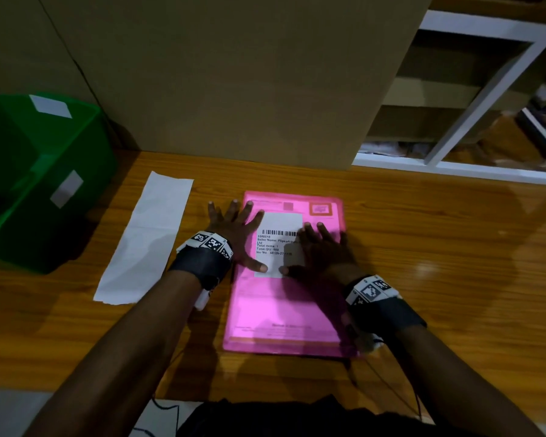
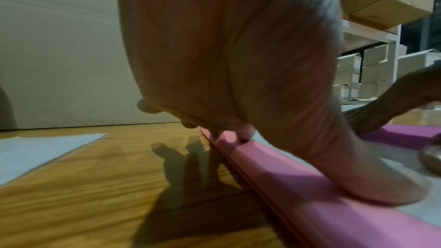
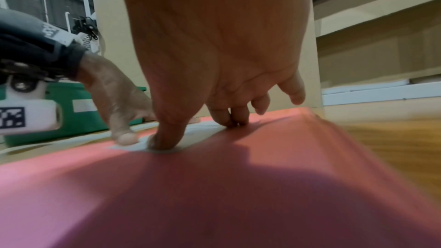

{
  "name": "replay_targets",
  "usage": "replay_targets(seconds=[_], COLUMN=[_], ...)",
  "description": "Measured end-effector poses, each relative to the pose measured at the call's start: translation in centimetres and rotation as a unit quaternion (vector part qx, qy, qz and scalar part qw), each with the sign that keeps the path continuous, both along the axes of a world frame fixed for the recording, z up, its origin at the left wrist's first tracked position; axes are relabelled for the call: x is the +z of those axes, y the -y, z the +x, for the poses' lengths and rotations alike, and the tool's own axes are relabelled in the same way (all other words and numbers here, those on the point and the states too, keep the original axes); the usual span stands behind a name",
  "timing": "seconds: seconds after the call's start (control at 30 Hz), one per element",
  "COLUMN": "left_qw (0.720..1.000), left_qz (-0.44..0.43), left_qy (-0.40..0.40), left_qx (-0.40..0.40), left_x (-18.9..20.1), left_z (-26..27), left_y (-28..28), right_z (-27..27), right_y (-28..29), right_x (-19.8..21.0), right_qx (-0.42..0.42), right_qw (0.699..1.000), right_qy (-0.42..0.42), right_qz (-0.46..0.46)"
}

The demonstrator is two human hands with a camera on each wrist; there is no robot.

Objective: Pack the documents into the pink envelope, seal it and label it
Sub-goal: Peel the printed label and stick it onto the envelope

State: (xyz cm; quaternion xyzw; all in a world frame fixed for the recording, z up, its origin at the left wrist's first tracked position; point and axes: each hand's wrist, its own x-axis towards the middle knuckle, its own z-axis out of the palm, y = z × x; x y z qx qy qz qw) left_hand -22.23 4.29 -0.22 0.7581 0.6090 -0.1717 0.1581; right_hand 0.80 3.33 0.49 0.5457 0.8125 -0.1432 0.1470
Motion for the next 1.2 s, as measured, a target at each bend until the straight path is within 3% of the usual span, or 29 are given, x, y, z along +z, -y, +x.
replay_targets(seconds=[0.2,0.33,0.47,0.57,0.67,0.73,0.83,0.9,1.0,1.07,1.13,1.2], left_qw=[1.0,0.995,0.992,0.99,0.993,0.999,0.997,0.991,0.969,0.923,0.87,0.816], left_qz=[-0.011,0.075,-0.017,-0.014,-0.01,-0.005,-0.006,0.008,0.004,-0.005,0.023,0.043], left_qy=[0.0,-0.014,-0.024,-0.021,-0.026,-0.03,-0.002,0.029,0.152,0.282,0.38,0.459], left_qx=[-0.013,-0.066,-0.123,-0.14,-0.116,-0.045,0.083,0.127,0.195,0.261,0.313,0.349], left_x=[0.0,-0.6,-0.2,0.0,0.4,1.0,1.3,1.6,1.3,1.4,1.8,2.4], left_z=[-0.1,-0.1,0.7,0.9,0.5,0.7,1.9,2.9,3.5,3.7,3.9,4.1], left_y=[0.9,1.0,2.0,3.7,5.3,6.6,8.4,9.2,9.7,10.4,10.8,11.1], right_z=[1.4,0.4,-0.5,-0.1,1.5,3.4,5.8,7.0,8.1,8.2,7.6,7.2], right_y=[-1.1,-0.8,-1.4,-1.7,-2.0,-1.7,-0.1,0.9,1.8,2.3,3.3,3.8], right_x=[0.6,0.4,-0.6,-0.4,-0.8,-1.2,-1.4,-1.9,-2.2,-1.6,-0.5,0.0], right_qx=[0.027,0.005,-0.036,-0.019,-0.03,-0.065,-0.153,-0.209,-0.225,-0.249,-0.275,-0.276], right_qw=[0.999,0.999,0.999,0.999,0.997,0.99,0.955,0.927,0.905,0.855,0.784,0.752], right_qy=[-0.015,-0.007,-0.026,-0.038,-0.065,-0.12,-0.252,-0.312,-0.358,-0.45,-0.542,-0.578], right_qz=[-0.045,-0.043,-0.004,0.024,0.004,-0.028,-0.037,-0.025,-0.048,-0.072,-0.125,-0.156])
